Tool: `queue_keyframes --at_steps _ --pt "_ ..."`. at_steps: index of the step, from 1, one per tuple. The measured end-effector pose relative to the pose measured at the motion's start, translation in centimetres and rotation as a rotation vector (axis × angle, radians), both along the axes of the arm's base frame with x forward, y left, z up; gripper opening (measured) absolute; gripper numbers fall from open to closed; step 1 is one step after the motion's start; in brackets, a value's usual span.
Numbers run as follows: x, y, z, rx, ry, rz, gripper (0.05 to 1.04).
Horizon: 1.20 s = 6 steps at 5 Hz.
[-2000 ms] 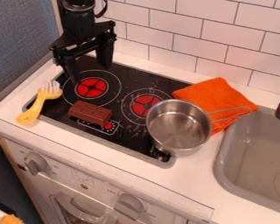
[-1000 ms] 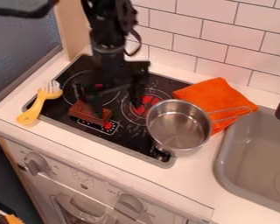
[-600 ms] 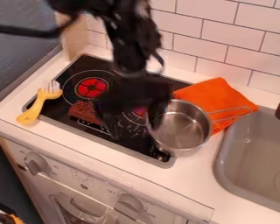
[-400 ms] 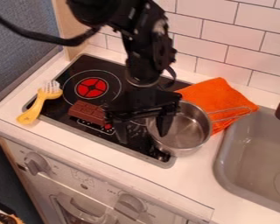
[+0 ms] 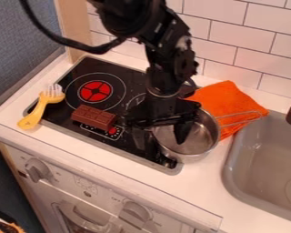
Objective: Moved the silver pot at the top left corner of the burner
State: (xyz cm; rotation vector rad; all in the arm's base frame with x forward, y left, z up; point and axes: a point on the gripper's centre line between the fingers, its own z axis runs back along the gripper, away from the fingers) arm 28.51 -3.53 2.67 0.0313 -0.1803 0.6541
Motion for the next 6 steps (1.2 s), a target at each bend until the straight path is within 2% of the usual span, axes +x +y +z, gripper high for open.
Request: queue_keyframes --at_steps 1,2,3,4,6 --pt "0.63 -0.85 -1.02 -0.002 0.009 -0.015 0.954" --pt "0.77 -1.12 -1.93 -0.018 -0.018 -0.014 0.678" --pt "0.90 -1.53 -1.97 -0.022 -0.032 -0.022 0.450" --pt "0.72 -1.51 -1.99 -0.020 -0.030 -0.008 0.291" --pt "0.08 -1.45 -1.65 -0.026 -0.023 -0.008 0.109"
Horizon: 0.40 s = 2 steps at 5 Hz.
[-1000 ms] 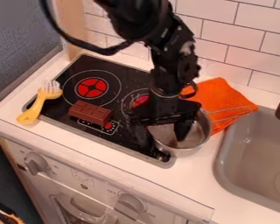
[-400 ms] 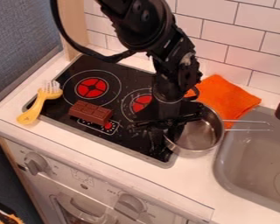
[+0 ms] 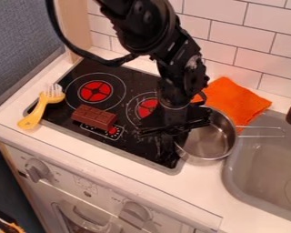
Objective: Moved the silver pot at the top left corner of the burner
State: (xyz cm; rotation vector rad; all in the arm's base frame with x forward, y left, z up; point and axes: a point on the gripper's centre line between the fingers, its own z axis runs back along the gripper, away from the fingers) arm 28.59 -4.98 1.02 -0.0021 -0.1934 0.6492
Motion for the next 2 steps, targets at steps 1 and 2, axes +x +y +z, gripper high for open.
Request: queue_keyframes --at_steps 1,2 --pt "-0.62 0.12 0.44 0.003 0.012 -0.023 0.078" --pt "-0.71 0.98 0.94 -0.007 0.019 -0.008 0.078"
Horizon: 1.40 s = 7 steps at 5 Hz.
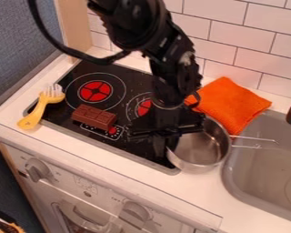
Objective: Moved the silver pot at the top left corner of the burner
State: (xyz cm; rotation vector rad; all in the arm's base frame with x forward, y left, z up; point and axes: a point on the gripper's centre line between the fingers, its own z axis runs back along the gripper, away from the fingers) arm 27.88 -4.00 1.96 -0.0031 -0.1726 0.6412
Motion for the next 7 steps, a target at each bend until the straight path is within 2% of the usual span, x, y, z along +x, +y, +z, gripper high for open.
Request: queue_keyframes --at_steps 1,2,3,4,5,7 --pt "0.0 1.0 0.9 -0.010 -0.004 0.015 0.078" --pt "1.2 2.9 2.1 -0.007 -0.039 0.048 0.078" --pt "3.0 5.4 3.8 0.007 -0.073 0.057 0.078" --pt "4.8 8.0 5.8 0.012 -0.107 0.001 0.078" --pt "6.2 11.4 5.8 0.015 -0.104 -0.038 0.078" --pt "8.6 17.0 4.6 0.058 -0.019 -0.249 0.078"
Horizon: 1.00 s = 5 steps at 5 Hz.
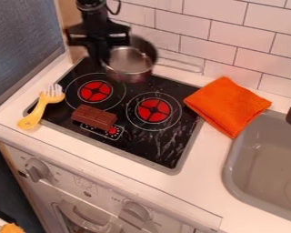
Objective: Moved the silver pot at the top left corner of the burner
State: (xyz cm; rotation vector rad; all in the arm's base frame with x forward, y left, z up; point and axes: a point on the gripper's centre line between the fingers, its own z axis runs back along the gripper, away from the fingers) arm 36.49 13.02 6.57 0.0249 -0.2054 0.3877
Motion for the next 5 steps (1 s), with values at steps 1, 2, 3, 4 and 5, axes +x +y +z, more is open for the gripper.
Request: queue_keyframes --at_steps 1,2,3,4,5 --pt "0.8 2.2 -0.5 0.012 0.018 -0.015 0.078" --pt "1.6 3.3 -2.2 0.006 0.040 -0.044 0.078" --pt "1.8 4.1 -4.4 -0.019 0.080 -0.051 0.078" --pt "2.3 4.7 -4.9 -0.017 0.103 -0.053 0.108" --pt "2.7 4.9 -5.4 -0.039 0.146 -0.024 0.282"
